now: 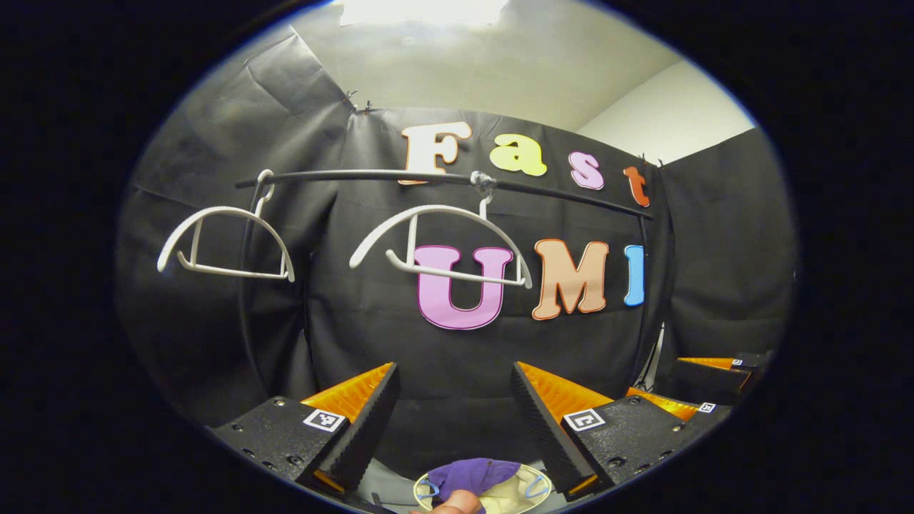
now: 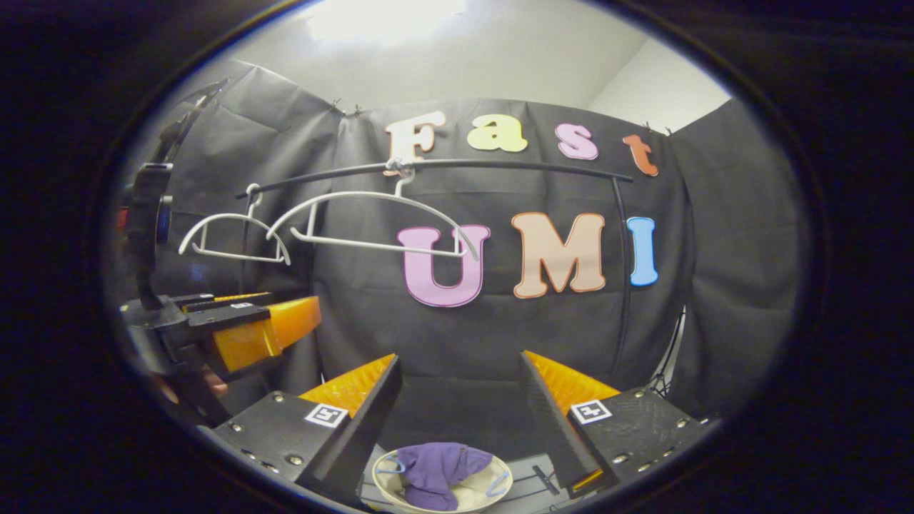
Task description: Grasp the clothes on the hanger with both hands and then place them into the laundry hamper below.
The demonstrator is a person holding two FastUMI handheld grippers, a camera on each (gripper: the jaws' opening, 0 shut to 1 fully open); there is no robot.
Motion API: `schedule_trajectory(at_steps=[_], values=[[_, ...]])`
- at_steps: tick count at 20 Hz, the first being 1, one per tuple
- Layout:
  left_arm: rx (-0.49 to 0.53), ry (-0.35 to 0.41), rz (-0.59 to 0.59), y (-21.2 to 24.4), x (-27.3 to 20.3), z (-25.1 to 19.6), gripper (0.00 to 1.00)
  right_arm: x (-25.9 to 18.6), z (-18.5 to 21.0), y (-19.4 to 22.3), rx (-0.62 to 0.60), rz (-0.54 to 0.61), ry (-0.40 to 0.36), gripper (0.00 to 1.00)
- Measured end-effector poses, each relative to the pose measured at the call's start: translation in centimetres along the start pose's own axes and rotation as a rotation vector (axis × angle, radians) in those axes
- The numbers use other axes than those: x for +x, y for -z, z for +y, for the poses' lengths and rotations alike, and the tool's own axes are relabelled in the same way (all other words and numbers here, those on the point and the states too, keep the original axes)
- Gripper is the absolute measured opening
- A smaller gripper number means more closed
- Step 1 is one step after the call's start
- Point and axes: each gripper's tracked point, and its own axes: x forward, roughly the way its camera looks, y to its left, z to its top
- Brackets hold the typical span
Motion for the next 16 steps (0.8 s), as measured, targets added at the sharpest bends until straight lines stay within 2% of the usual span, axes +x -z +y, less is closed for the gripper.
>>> schedule_trajectory(at_steps=[4,11,16], values=[[0.008,0.009,-0.033,-1.5,-2.8,-0.8,0.92,-2.7,0.0,-0.8,0.022,-0.008,-0.016,0.96],[0.023,0.005,-0.031,-0.8,-6.4,-1.7,0.92,-6.9,-0.6,-0.4,0.04,-0.024,-0.03,0.96],[0.017,0.043,0.003,1.1,-7.3,-3.9,0.92,-8.6,-2.1,0.0,0.048,-0.048,-0.018,0.96]])
